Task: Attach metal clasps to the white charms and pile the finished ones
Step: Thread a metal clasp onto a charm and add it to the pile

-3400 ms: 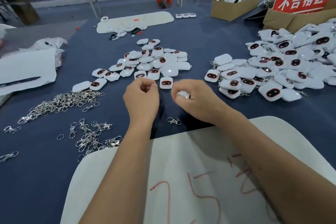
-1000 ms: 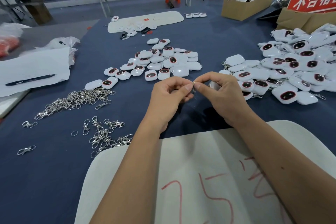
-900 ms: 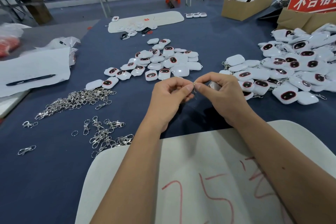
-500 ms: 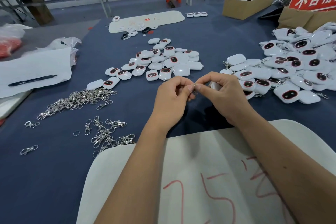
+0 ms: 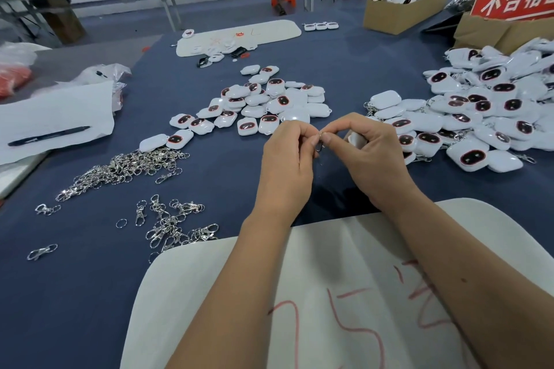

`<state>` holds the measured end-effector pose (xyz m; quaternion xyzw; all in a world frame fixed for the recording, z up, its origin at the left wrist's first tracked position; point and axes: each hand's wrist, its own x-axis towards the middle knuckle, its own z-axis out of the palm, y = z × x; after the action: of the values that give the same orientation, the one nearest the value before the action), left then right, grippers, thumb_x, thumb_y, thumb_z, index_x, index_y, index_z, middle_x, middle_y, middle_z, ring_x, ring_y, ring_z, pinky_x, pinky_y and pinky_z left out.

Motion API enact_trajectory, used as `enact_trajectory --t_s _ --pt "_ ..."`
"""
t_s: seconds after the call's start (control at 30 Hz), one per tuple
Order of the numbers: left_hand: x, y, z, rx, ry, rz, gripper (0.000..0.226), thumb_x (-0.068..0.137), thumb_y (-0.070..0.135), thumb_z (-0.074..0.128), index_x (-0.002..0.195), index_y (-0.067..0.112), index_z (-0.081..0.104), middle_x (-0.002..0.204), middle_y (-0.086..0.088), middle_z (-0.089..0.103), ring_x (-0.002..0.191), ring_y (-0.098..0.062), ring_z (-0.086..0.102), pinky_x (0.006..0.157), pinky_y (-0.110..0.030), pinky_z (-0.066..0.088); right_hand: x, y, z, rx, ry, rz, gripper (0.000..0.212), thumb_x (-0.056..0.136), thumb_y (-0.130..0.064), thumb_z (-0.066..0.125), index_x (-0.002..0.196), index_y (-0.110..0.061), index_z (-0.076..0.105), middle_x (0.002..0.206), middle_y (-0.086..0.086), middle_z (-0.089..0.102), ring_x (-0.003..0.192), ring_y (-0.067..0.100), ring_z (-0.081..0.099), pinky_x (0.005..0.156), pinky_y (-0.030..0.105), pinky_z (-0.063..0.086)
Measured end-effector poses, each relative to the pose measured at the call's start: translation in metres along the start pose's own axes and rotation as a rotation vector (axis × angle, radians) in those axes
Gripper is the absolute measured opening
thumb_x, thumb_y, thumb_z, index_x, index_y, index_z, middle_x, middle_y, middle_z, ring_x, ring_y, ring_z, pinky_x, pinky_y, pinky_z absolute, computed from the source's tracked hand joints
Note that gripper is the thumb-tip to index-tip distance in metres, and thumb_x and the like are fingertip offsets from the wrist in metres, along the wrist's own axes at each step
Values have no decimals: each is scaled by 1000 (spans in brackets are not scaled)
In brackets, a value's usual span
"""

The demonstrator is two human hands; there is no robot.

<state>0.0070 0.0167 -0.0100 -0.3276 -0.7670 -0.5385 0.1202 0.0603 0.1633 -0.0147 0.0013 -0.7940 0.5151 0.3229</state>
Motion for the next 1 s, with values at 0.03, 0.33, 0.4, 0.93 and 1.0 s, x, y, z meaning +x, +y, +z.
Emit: enact_trajectory --t_s 0.03,0.33,0.4,0.93,1.0 --pt "0 1 1 -1 9 1 16 102 8 53 89 13 61 82 2 63 80 -16 60 71 -25 47 0 -1 0 11 7 -1 9 93 -10 74 91 -17 77 86 -7 74 70 30 55 69 36 46" --pt "-1 6 4 -53 39 -22 19 103 7 53 88 11 63 74 3 65 74 -15 62 67 -23 48 -3 -12 3 -64 77 -97 10 91 -1 72 88 -10 76 89 -1 73 81 12 63 78 19 45" --pt "-1 6 4 -67 54 -14 19 103 6 52 88 10 63 74 3 65 74 -17 63 68 -28 50 -4 -14 4 -76 90 -118 11 90 0 73 87 -9 76 88 -1 72 74 8 58 73 19 42" --pt "-3 5 -1 -134 75 -47 13 94 4 60 84 11 65 71 3 67 70 -20 66 66 -33 54 -2 -15 3 -167 41 -258 12 91 7 69 94 -4 72 99 4 71 99 19 67 89 31 52" --pt "-3 4 -1 -139 70 -62 13 91 7 60 81 14 65 70 2 67 69 -23 66 65 -35 54 -2 -13 3 -181 18 -264 11 91 5 69 93 -5 72 97 2 71 95 18 66 86 30 51"
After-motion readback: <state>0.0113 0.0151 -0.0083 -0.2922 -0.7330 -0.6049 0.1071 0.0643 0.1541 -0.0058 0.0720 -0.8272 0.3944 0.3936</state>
